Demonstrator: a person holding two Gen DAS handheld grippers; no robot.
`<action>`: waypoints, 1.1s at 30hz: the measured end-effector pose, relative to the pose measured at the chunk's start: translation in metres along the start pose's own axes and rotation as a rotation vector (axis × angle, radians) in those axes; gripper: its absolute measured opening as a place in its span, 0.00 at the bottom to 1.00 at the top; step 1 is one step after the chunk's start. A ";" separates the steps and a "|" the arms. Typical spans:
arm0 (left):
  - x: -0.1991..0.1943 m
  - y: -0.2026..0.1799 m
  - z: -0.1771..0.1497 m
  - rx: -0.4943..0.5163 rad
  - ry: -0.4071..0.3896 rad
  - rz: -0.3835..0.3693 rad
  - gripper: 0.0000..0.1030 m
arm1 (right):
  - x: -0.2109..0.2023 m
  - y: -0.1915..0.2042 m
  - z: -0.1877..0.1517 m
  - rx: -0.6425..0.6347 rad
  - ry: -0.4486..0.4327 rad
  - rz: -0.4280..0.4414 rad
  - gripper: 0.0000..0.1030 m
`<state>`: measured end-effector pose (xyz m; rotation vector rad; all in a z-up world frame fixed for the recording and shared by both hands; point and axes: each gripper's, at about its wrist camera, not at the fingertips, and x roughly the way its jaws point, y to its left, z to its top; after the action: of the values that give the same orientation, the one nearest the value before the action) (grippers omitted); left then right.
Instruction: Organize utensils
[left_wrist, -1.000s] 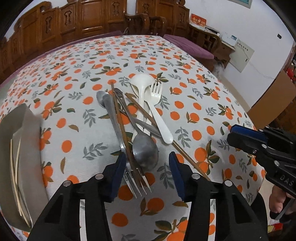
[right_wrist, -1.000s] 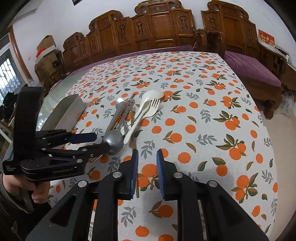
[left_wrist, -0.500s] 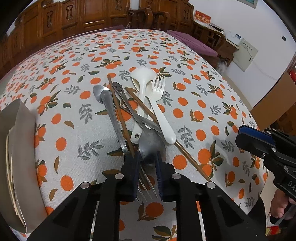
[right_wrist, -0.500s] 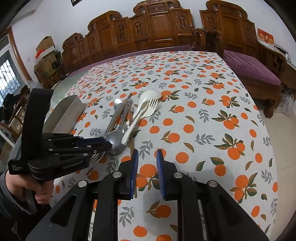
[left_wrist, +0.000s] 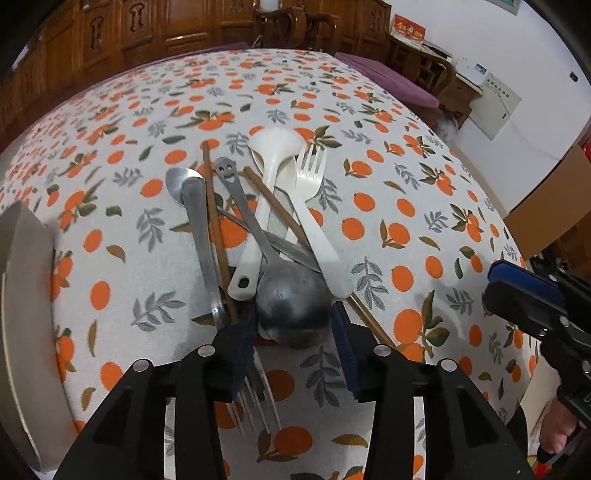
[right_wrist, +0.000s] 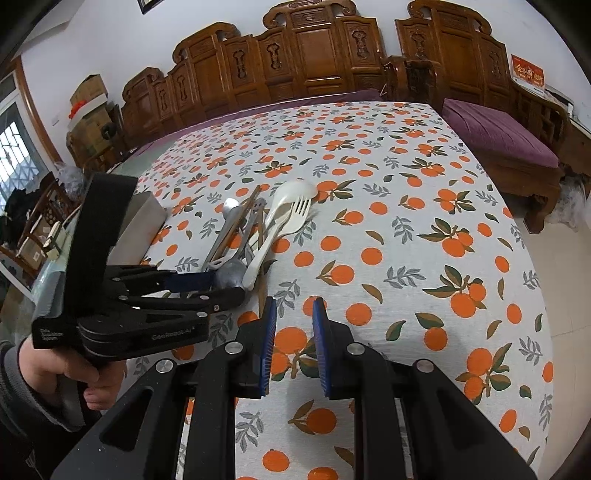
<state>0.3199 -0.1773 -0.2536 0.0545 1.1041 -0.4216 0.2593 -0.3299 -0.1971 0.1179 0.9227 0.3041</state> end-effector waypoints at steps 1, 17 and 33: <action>0.000 0.000 0.000 -0.002 -0.003 0.002 0.38 | 0.000 0.000 0.000 0.002 0.000 0.001 0.22; -0.026 -0.009 -0.002 0.012 -0.031 -0.025 0.01 | 0.003 0.007 -0.003 -0.027 0.013 -0.001 0.22; -0.087 0.015 -0.034 0.129 -0.132 -0.053 0.01 | 0.015 0.017 0.005 -0.036 0.021 -0.016 0.22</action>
<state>0.2636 -0.1286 -0.1957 0.1095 0.9489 -0.5366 0.2681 -0.3094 -0.2021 0.0746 0.9379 0.3072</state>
